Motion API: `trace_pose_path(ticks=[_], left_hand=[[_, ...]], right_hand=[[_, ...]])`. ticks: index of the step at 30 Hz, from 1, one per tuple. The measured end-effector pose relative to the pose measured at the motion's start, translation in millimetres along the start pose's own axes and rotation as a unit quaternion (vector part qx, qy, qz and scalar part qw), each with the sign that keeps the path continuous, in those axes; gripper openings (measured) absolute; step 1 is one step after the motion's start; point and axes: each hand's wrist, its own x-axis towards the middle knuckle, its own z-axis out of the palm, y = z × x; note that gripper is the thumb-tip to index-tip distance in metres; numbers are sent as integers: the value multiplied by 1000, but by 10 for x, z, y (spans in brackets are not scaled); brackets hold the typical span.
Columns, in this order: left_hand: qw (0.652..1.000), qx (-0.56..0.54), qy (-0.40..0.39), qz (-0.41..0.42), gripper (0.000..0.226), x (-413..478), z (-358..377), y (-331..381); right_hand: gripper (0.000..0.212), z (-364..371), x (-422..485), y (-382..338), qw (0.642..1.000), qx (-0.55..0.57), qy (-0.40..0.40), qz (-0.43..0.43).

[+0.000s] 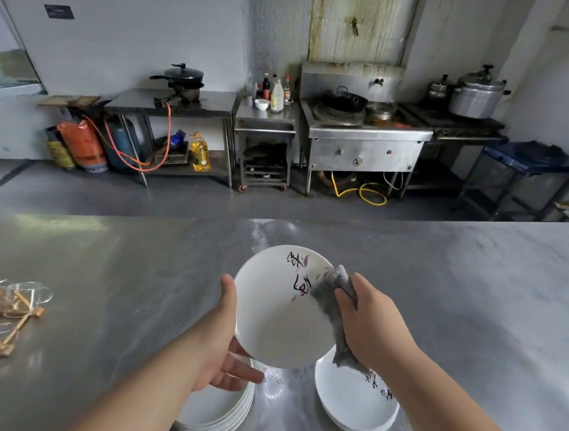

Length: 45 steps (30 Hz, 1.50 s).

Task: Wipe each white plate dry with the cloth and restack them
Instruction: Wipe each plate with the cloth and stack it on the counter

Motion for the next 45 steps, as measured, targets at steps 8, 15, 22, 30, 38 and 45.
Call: trace_pose_path(ticks=[8,15,22,30,38,45], left_hand=[[912,-391,-94,77,37,63,-35,68],[921,-314,-122,195,45,-14,30,110],[896,-311,-202,243,40,-111,178,32],[899,-304,-194,249,52,-169,108,20],[886,-304,-217,275,49,-280,188,-6],[887,-330,-226,231,52,-330,203,0]], right_hand=[[22,-7,-166,-65,944,323,-37,-57],[32,52,-310,-289,975,209,-17,-75],[89,164,-419,-562,928,-175,-24,-327],[98,137,-565,-341,910,-155,-57,-380],[98,-68,-277,-504,923,-195,-24,-332],[99,152,-569,-411,892,-181,-36,-412]])
